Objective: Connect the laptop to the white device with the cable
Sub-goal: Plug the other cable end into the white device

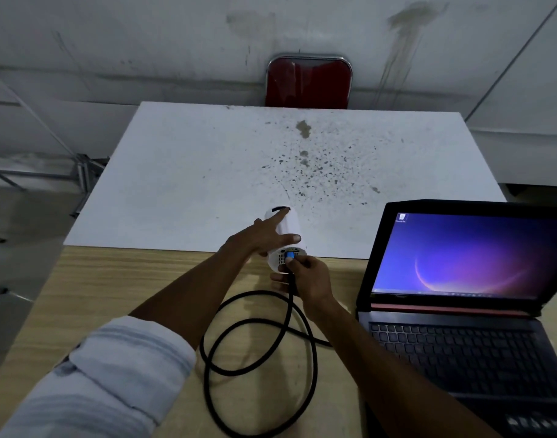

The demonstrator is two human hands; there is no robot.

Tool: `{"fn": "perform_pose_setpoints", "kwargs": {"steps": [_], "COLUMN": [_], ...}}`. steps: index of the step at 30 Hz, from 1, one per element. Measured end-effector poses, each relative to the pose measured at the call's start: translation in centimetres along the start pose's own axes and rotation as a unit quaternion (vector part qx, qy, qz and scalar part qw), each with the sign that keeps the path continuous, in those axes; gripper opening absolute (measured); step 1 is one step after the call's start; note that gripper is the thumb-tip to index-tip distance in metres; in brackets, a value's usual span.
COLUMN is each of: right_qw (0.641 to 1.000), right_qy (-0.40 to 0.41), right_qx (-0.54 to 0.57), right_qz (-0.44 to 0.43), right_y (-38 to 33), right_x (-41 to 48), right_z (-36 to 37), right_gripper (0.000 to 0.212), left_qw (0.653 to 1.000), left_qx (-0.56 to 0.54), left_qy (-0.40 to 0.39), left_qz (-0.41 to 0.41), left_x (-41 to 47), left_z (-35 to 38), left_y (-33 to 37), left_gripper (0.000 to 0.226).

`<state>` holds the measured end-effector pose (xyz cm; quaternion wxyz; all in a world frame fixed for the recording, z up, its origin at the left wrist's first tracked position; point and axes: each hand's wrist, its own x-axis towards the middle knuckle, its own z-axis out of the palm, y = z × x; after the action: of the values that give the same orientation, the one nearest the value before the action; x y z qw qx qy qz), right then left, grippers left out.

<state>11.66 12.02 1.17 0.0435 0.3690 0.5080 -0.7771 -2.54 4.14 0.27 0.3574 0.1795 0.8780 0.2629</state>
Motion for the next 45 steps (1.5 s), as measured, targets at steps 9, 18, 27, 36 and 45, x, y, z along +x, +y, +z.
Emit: {"fn": "perform_pose_setpoints", "kwargs": {"steps": [9, 18, 27, 36, 45], "right_qw": [1.0, 1.0, 0.984, 0.969, 0.976], "right_qy": [0.0, 0.003, 0.072, 0.013, -0.04], "right_qx": [0.006, -0.002, -0.163, -0.214, -0.181], "right_qz": [0.021, 0.01, -0.029, -0.12, -0.112], "right_y": [-0.9, -0.8, -1.6, 0.2, 0.3], "right_x": [0.5, 0.9, 2.4, 2.5, 3.3], "right_z": [0.0, -0.3, -1.4, -4.2, -5.0], "right_gripper": [0.014, 0.012, 0.052, 0.052, 0.047], "left_qw": [1.0, 0.998, 0.991, 0.972, 0.955], "left_qx": [0.02, 0.044, -0.083, -0.224, -0.255], "left_qy": [0.0, -0.034, 0.005, 0.058, 0.149], "left_qz": [0.003, -0.009, -0.104, 0.049, 0.032], "left_x": [-0.6, -0.3, -0.9, -2.9, -3.8], "left_z": [-0.1, -0.7, 0.6, 3.6, 6.0], "left_y": [0.2, 0.3, 0.3, -0.4, -0.3], "left_gripper": [0.09, 0.097, 0.116, 0.083, 0.09]}}
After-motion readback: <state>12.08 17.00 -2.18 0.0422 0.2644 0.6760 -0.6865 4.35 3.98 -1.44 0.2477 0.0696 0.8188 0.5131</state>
